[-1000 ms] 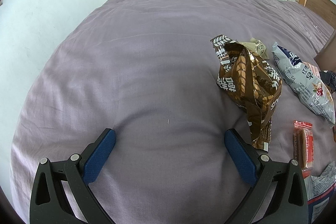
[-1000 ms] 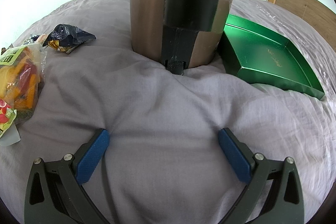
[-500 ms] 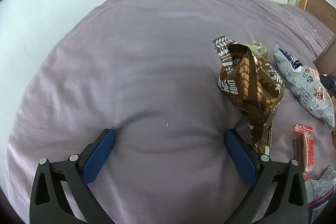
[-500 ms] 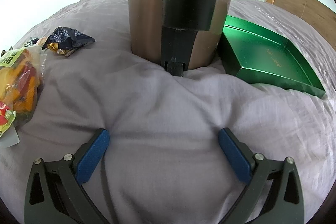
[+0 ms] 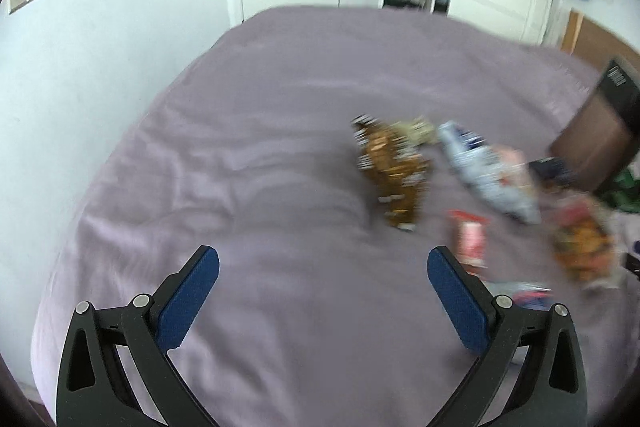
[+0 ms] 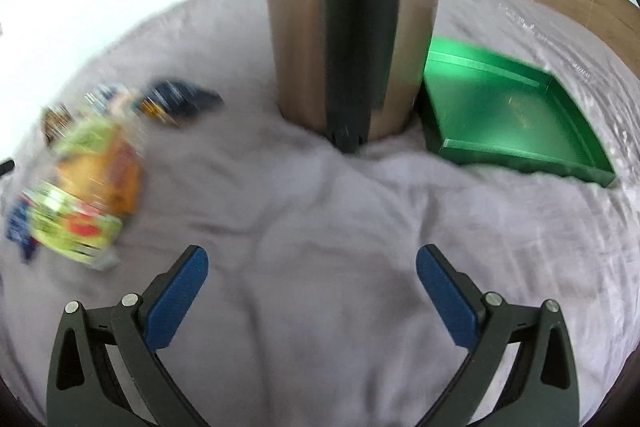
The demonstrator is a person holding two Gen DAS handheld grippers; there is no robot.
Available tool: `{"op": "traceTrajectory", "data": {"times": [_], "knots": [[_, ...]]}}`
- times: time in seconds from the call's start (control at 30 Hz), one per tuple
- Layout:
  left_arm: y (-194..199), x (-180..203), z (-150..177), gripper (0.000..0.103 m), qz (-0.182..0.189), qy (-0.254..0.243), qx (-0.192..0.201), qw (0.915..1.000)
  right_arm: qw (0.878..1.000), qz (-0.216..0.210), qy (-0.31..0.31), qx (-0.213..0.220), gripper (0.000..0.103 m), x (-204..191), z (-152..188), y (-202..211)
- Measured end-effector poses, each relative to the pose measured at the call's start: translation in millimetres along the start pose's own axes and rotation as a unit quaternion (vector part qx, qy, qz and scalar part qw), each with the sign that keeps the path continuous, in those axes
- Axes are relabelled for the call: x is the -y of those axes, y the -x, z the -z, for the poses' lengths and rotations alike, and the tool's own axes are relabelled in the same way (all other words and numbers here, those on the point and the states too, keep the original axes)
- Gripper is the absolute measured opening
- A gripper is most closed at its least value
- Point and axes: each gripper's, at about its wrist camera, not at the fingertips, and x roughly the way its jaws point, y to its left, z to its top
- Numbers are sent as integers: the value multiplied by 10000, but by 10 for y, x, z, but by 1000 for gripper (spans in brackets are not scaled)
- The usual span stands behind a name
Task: Organize snacks
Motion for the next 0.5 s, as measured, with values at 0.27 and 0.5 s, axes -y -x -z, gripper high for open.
{"op": "traceTrajectory", "data": {"times": [0.27, 0.5], "knots": [[683, 571, 51, 102, 689, -62, 144, 9975, 9982, 25, 81, 601, 103, -117, -186, 684], [999, 1075, 175, 102, 682, -427, 138, 9967, 9980, 11, 95, 620, 103, -182, -127, 1012]]}}
